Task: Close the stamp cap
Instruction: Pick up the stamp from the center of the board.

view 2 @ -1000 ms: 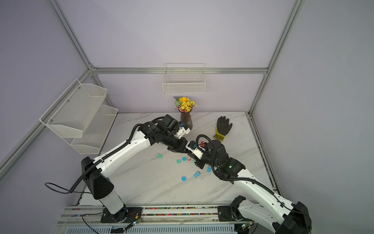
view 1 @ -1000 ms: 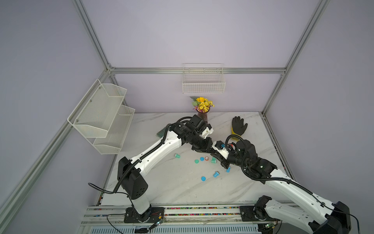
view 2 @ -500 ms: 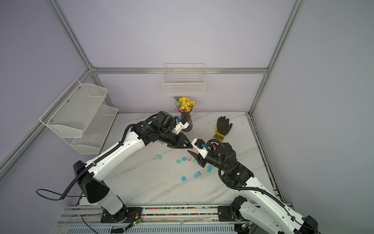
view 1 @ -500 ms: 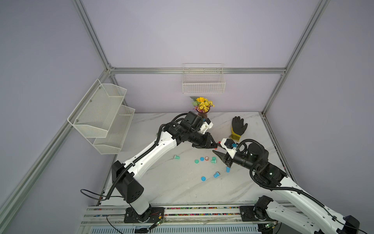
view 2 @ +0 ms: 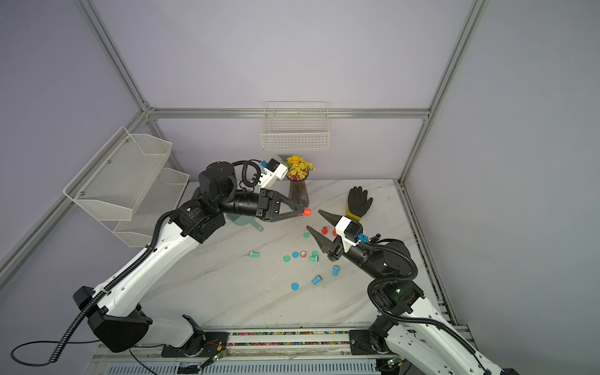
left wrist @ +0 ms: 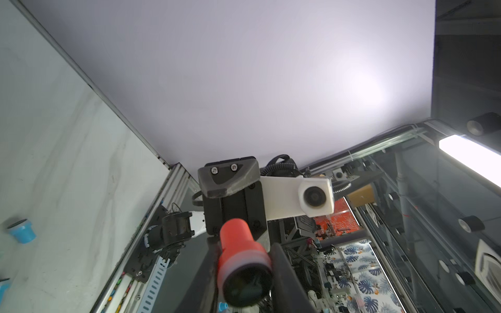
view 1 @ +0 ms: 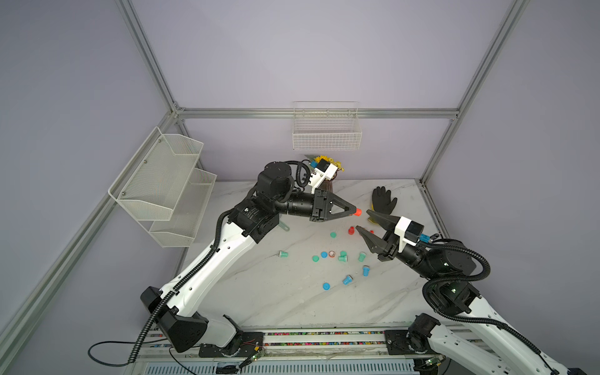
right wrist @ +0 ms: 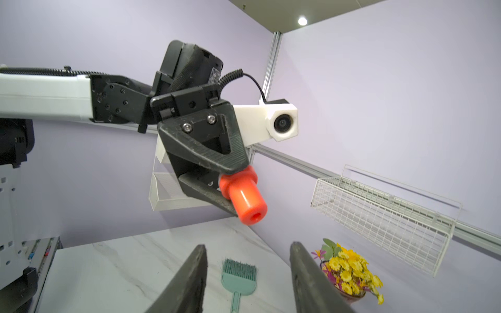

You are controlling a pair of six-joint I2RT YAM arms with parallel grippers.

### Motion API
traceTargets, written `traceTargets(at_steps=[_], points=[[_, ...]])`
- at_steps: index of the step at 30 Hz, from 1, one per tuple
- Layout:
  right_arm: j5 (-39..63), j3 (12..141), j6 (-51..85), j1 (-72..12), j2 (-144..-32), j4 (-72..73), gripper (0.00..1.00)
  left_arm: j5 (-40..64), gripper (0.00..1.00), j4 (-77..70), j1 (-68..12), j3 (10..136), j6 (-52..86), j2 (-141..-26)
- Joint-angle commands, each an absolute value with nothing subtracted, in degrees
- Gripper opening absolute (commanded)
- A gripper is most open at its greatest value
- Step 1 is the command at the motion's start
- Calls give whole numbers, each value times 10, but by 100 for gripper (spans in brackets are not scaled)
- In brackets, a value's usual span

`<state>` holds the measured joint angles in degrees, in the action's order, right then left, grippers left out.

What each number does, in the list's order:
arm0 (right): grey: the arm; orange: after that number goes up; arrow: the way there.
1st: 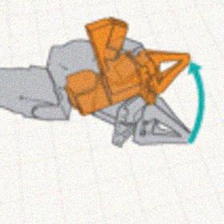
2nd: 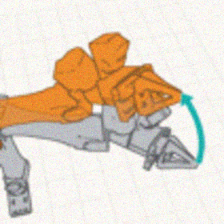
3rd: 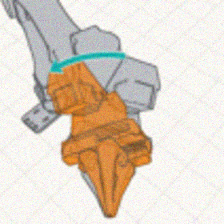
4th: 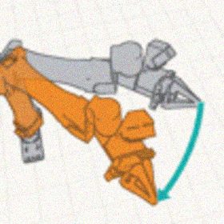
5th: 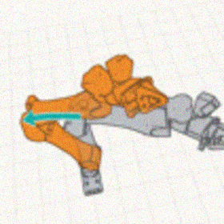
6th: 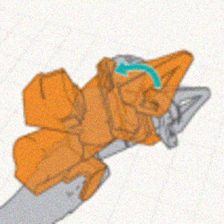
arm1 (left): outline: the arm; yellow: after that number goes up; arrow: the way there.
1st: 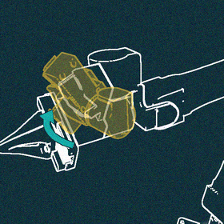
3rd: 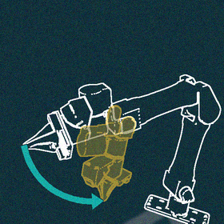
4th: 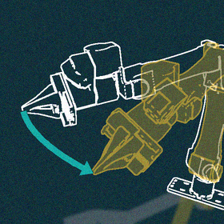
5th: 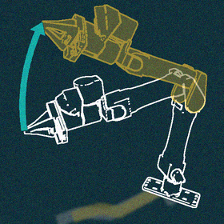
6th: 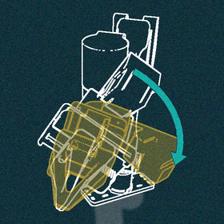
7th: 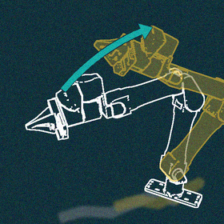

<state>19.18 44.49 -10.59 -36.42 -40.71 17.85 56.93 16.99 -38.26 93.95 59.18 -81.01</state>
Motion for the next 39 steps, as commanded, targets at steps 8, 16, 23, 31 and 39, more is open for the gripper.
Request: traceTargets(at_steps=[8,16,23,31,39], points=[[305,518,-77,-366,-474,297,49,648,24,44,-381,923,670,-773],[351,532,-52,-366,-509,340,37,646,24,48,-381,918,670,-768],[354,535,-52,-366,-524,344,29,648,23,45,-381,919,671,-768],[367,540,-48,-366,-531,352,20,651,23,43,-381,913,674,-769],[375,543,-41,-366,-529,351,22,654,24,43,-379,908,674,-771]])
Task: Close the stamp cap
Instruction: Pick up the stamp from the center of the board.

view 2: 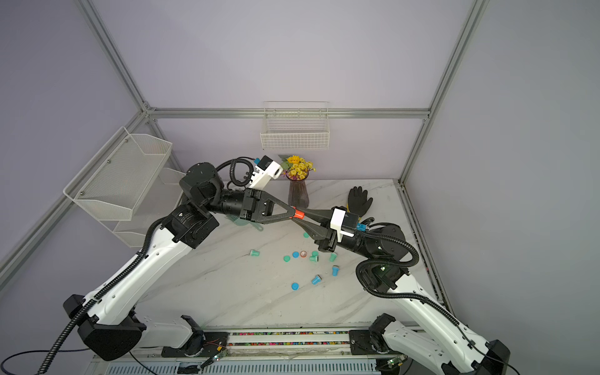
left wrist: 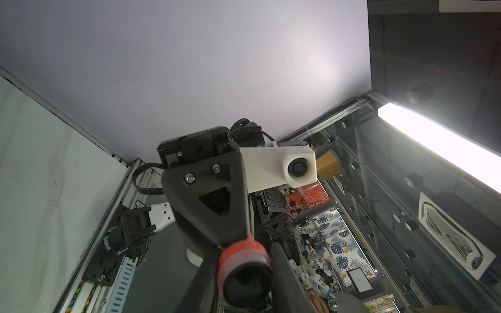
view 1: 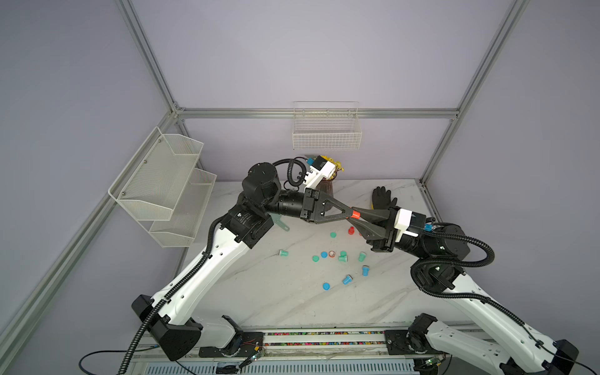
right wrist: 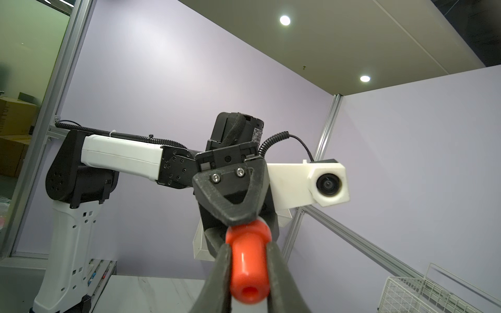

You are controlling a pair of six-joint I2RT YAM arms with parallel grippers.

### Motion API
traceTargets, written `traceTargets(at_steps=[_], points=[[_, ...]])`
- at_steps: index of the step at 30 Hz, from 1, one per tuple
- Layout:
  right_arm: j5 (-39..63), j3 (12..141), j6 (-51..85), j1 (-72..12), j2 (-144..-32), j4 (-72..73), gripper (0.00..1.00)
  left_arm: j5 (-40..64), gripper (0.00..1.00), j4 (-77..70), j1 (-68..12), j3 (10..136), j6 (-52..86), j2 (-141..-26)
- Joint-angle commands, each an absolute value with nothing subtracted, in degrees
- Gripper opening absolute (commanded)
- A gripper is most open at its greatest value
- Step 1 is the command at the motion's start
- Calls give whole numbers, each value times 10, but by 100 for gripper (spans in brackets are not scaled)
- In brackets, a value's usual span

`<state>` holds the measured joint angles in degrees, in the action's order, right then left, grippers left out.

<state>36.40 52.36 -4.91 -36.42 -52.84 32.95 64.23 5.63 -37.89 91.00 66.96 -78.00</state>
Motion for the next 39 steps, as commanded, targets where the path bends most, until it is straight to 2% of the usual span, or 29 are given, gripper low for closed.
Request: traceTargets(at_steps=[1,3,9,16,19,22,23,26,28,35,39], points=[[377,544,-40,-366,-528,349,22,654,24,43,-379,908,674,-772],[379,547,-40,-366,-528,346,21,656,24,42,-380,908,674,-774],[369,549,-42,-366,-526,328,5,651,27,55,-361,907,663,-772],[345,543,-40,-366,-509,284,1,617,58,72,-264,864,644,-732],[314,539,-43,-366,-498,243,0,609,64,74,-229,838,639,-721],[281,534,-47,-366,-488,195,0,588,64,126,-203,828,594,-718],[263,531,-47,-366,-483,176,0,565,64,184,-197,837,551,-720],[202,534,-47,-366,-476,109,0,446,64,395,-198,892,401,-745],[151,544,-43,-366,-476,58,0,355,63,483,-200,916,343,-759],[14,580,2,-366,-518,-78,0,193,60,536,-238,902,284,-804],[-46,590,17,-365,-551,-135,0,114,58,584,-288,935,253,-885]])
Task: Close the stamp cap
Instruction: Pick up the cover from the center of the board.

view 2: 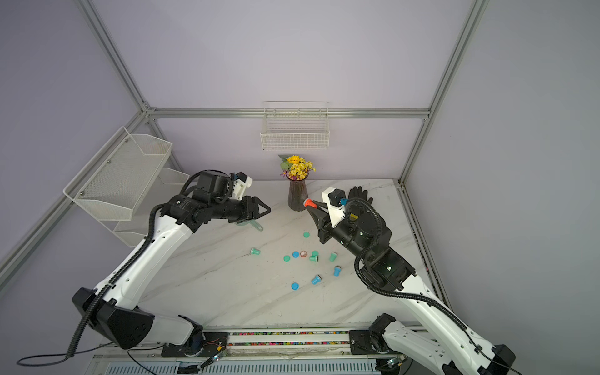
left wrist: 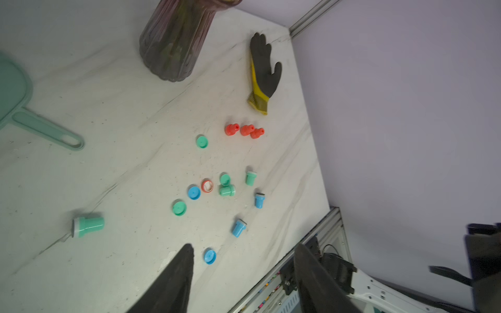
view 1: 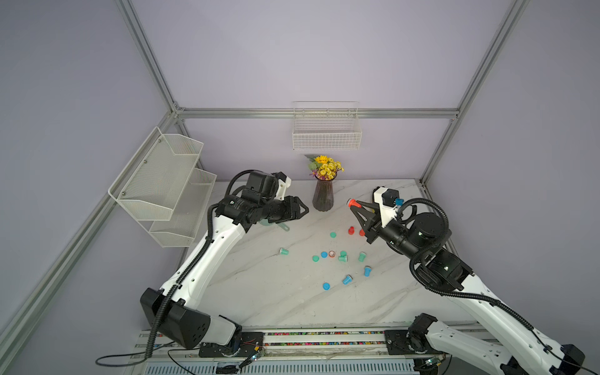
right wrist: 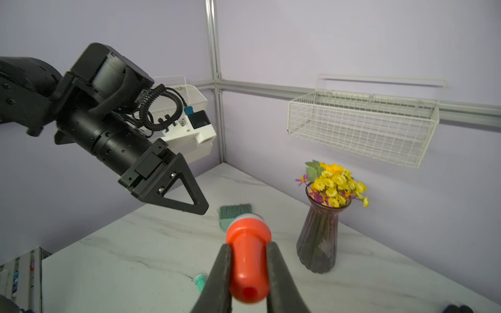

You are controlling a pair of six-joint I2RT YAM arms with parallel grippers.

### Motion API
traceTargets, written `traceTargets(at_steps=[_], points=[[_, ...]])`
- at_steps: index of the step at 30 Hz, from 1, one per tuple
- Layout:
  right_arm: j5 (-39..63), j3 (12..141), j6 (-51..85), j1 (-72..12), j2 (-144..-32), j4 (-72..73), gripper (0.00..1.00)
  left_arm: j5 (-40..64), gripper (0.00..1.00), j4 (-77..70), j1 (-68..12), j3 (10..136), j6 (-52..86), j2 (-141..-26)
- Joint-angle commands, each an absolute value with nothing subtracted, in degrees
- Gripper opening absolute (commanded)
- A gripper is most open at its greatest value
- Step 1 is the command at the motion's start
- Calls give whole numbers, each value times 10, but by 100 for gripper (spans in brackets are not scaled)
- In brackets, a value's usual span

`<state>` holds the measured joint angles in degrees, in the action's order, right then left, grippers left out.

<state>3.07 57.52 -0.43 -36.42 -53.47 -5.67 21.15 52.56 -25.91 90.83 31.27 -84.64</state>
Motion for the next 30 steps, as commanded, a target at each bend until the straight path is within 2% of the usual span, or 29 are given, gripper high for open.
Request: traceTargets(at_steps=[1,6,15,27,30], points=[[-57,592,20,-363,-557,-146,0,97,58,594,-302,944,247,-901],[-93,606,48,-348,-578,-196,0,15,56,652,-369,1004,208,-1016],[-109,618,50,-330,-546,-237,0,-1,51,701,-418,1137,171,-1200],[-113,627,49,-331,-510,-263,0,10,46,703,-452,1215,166,-1319],[-109,628,49,-331,-509,-263,0,14,42,703,-453,1226,165,-1339]])
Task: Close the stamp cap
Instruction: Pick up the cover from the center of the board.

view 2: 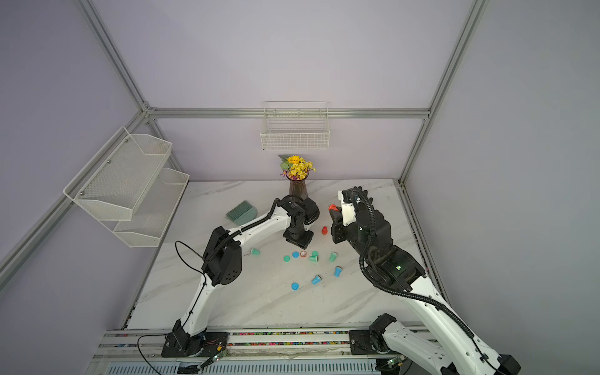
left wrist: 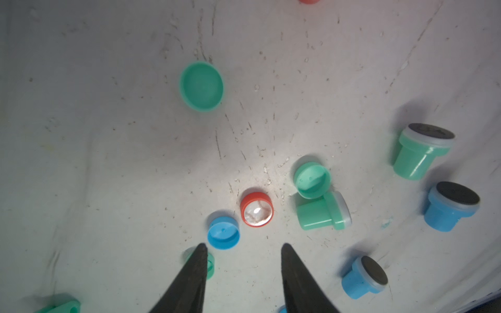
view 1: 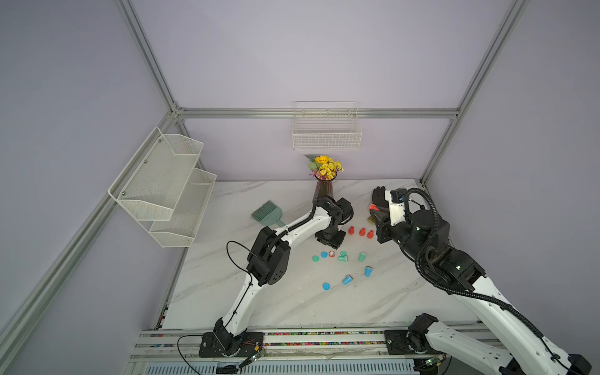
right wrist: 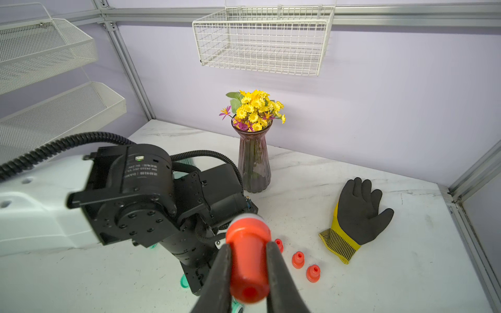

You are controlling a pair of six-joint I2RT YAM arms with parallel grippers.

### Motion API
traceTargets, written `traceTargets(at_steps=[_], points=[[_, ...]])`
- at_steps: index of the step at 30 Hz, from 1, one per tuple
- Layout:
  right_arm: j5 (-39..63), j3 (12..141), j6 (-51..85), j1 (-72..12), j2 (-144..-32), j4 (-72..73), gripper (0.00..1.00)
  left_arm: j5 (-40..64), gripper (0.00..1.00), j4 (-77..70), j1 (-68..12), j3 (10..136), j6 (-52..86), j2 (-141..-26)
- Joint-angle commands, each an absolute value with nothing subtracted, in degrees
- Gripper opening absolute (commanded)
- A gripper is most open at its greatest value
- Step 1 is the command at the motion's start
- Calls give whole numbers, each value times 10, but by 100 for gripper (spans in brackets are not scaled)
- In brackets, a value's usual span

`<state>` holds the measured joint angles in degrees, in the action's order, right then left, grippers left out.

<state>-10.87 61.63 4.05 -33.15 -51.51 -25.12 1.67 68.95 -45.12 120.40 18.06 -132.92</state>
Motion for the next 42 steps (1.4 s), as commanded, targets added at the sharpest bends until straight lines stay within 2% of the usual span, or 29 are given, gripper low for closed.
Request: traceTargets(at_steps=[1,9,20,42], points=[[-109,629,49,-330,-509,-263,0,16,41,703,-454,1228,165,-1344],[-104,631,47,-331,-510,-263,0,12,40,701,-456,1232,165,-1371],[-99,629,46,-331,-513,-278,0,21,33,702,-462,1226,165,-1373],[-89,632,40,-331,-527,-277,0,-18,36,703,-475,1203,181,-1364]])
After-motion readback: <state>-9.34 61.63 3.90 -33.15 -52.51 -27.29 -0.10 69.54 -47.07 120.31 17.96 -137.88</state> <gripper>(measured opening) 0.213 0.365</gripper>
